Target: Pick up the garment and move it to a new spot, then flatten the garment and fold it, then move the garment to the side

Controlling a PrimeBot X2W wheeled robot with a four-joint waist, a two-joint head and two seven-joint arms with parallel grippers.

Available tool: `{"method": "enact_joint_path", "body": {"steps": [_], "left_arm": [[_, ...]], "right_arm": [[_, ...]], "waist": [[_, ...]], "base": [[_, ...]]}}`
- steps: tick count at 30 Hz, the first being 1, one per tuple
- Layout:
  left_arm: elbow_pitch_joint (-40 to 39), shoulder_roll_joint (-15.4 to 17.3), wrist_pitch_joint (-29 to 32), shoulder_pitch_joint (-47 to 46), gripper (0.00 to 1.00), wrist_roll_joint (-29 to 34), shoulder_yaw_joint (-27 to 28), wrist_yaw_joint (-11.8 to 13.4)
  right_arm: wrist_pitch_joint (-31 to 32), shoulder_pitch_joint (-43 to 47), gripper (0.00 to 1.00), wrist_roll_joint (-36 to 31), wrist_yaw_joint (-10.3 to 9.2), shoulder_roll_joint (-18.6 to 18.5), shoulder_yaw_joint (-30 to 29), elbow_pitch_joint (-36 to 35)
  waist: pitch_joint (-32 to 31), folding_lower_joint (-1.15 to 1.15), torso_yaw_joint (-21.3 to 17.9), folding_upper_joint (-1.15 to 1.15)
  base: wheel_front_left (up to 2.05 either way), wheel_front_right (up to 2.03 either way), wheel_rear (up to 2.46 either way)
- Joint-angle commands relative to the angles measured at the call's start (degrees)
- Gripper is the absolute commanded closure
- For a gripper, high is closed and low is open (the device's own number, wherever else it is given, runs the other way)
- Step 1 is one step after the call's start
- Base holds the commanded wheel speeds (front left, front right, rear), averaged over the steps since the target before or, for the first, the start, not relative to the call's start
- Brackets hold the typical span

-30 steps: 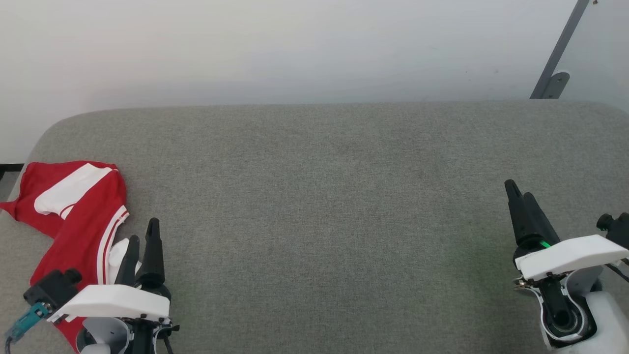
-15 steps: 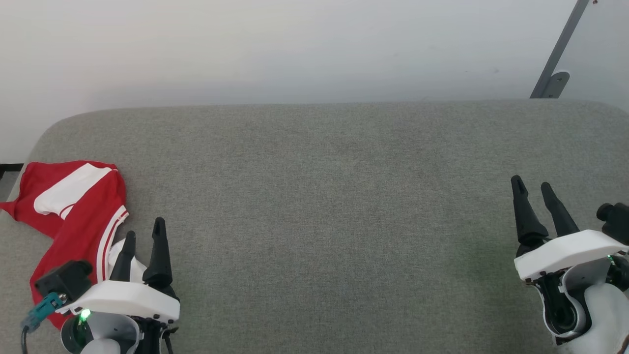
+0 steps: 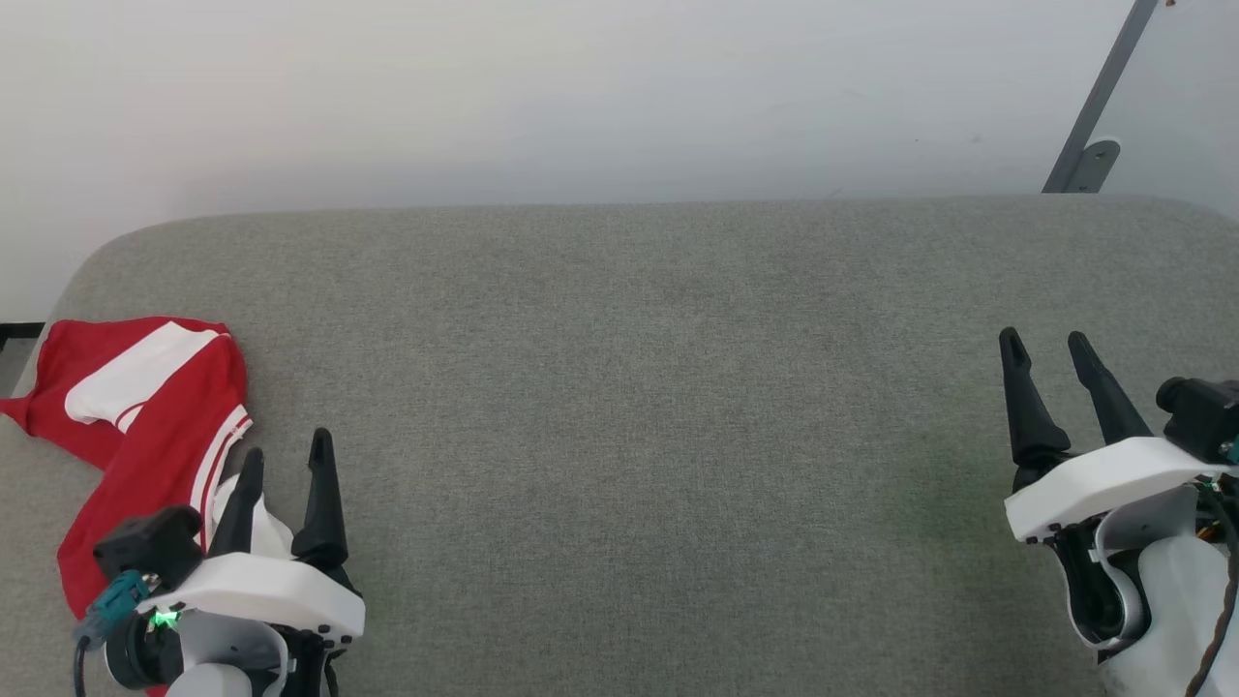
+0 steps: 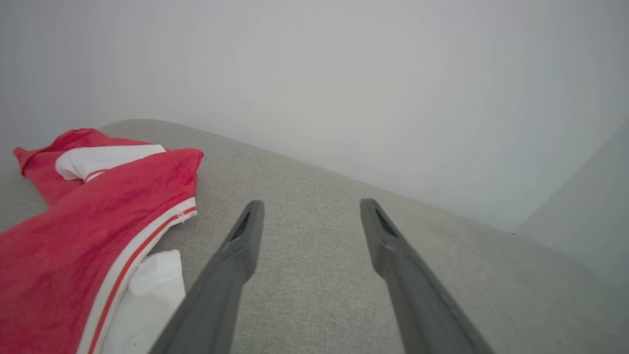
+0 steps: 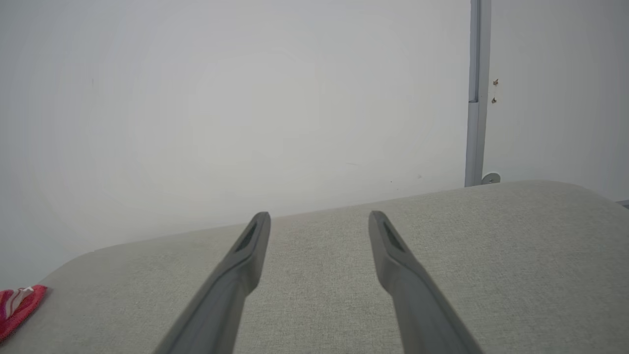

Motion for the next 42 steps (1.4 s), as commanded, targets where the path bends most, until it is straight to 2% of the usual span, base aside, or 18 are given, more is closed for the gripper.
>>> {"method": "enact_joint_path", "body": {"steps": [1,16,42], "left_arm": [[-0.13,0.41,-0.51,-0.77,0.0,1.18,-0.14,-0.07],[1.72,0.59,-2.58,-1.52,0.0,9.05,-0.08,-0.42],[5.92,-0.76,-5.47,-2.26,0.0,18.81,2.66,-3.4]], "right_arm": [[-0.52,-1.14,0.0,-1.4,0.11,-0.4,0.14,-0.08],[-2.59,-2.17,0.0,-8.61,0.11,-1.93,1.07,0.82],[-5.5,-2.15,0.0,-17.06,0.09,-2.53,-0.21,1.5]], "waist": [[0.01,0.0,-0.01,0.0],[-0.04,0.0,-0.02,0.0],[-0.21,0.0,-0.29,0.0]], "base": [[0.0,0.0,0.0],[0.0,0.0,0.0],[0.0,0.0,0.0]]}}
